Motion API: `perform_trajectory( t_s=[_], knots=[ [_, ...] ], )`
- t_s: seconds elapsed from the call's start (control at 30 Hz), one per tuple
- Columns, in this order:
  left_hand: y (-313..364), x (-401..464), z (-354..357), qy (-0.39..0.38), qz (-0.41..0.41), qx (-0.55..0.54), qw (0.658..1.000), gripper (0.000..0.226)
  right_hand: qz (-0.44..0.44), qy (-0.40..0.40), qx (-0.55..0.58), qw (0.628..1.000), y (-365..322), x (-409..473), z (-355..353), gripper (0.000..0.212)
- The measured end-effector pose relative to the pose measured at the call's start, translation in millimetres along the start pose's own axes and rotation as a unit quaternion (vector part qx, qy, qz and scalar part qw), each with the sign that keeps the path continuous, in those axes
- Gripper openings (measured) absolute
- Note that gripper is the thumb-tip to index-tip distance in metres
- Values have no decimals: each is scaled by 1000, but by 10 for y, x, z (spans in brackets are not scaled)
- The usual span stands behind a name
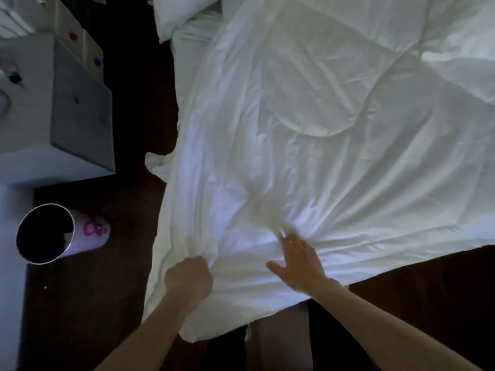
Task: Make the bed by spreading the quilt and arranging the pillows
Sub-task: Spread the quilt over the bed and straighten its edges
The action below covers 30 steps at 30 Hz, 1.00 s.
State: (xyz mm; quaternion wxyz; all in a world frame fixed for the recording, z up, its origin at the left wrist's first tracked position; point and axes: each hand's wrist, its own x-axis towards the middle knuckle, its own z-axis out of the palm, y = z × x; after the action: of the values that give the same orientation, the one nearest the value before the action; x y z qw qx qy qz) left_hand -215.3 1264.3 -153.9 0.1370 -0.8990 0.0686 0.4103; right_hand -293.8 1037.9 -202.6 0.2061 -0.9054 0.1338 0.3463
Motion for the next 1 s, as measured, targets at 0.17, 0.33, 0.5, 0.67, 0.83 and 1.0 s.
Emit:
perform_trajectory(
  t_s=[0.17,0.33,0.5,0.67,0.83,1.0],
  knots=[
    [-83,-266,248,99,93,-54,989,23,39,78,215,973,-1021,6,-12,80],
    [25,-627,170,-2,233,-23,972,24,88,16,338,937,-1826,344,-228,78],
    [-316,-224,-706,180,300,-183,919,30,90,17,330,939,-1553,595,-385,12],
    [-209,784,-1646,233,208,-269,911,87,86,44,407,908,-1478,570,-336,18],
    [362,1247,-2022,140,99,-306,936,76,103,45,430,896,-1485,528,-345,22],
    [16,1312,-1914,231,90,-226,942,21,137,78,386,909,-1606,511,-428,25]
  ],
)
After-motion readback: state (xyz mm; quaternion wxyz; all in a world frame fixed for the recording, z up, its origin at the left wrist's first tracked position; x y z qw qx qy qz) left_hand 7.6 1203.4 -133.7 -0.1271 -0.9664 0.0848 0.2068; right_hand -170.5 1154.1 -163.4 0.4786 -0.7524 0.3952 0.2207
